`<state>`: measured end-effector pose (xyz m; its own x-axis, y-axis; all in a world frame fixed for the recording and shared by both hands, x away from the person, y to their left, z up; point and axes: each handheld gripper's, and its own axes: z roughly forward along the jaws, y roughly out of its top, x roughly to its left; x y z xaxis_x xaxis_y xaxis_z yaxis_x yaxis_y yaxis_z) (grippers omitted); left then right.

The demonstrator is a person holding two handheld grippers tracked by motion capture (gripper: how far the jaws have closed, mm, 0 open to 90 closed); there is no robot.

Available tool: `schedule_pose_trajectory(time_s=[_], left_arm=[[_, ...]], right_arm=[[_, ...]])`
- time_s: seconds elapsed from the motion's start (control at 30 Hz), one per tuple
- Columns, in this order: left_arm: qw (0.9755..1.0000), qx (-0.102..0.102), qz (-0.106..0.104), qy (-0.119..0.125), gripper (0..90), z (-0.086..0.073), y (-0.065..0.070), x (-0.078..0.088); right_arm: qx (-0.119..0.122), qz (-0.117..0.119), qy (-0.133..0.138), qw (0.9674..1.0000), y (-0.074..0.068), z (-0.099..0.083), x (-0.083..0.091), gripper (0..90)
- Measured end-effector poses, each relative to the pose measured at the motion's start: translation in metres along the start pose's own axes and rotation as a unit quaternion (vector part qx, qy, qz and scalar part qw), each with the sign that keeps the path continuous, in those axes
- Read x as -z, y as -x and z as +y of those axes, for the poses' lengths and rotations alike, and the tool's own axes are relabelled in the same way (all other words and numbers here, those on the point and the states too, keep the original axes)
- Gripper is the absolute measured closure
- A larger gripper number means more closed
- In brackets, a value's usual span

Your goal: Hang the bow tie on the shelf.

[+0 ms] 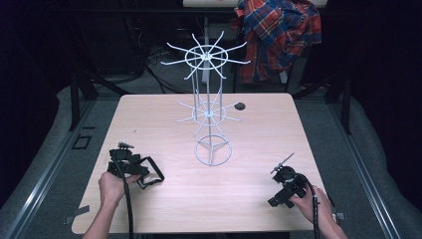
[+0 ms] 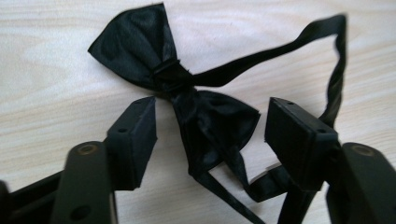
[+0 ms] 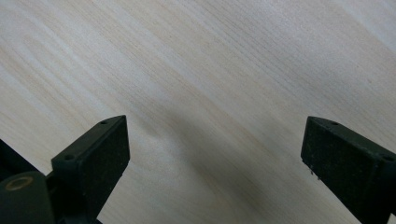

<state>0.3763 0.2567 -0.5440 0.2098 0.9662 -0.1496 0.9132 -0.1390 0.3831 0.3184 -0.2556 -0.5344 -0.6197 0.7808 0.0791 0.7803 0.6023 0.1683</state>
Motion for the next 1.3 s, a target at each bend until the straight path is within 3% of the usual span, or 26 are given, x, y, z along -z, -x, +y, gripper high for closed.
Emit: schedule_pose_trajectory(time_s=[0.27,0.63,0.67,0.7,0.8,1.07,1.17,1.3], left_arm=[[0.9997,-0.003,0.002,-0.026,50.8,-0.002,-0.002,-0.007],[0.9995,-0.017,0.012,-0.025,68.1,-0.003,-0.003,-0.005],[0.9994,-0.021,0.013,-0.024,70.5,-0.004,-0.003,-0.005],[0.9995,-0.021,0.013,-0.020,81.2,-0.004,-0.003,-0.004],[0.9989,-0.037,0.026,-0.013,88.5,-0.006,-0.001,-0.005],[0.9987,-0.042,0.029,-0.009,89.3,-0.006,-0.001,-0.004],[0.9978,-0.052,0.040,-0.007,89.3,-0.005,-0.001,0.000],[0.9976,-0.055,0.041,0.009,89.2,-0.005,-0.002,0.005]], right_arm=[[0.003,-0.006,-0.003,1.0000,0.001,-0.001,0.001,7.6],[0.003,-0.002,-0.002,1.0000,0.000,-0.001,0.000,7.6],[0.003,-0.004,-0.002,1.0000,0.000,-0.001,0.001,7.6],[0.003,-0.005,-0.003,1.0000,0.001,-0.001,0.001,7.7],[0.001,-0.003,-0.003,1.0000,0.000,-0.001,0.000,7.7],[-0.003,-0.002,0.004,1.0000,0.000,-0.002,0.000,7.7],[0.002,-0.002,-0.002,1.0000,0.001,-0.002,0.002,7.7],[-0.003,-0.002,0.005,1.0000,0.000,-0.003,0.002,7.7]])
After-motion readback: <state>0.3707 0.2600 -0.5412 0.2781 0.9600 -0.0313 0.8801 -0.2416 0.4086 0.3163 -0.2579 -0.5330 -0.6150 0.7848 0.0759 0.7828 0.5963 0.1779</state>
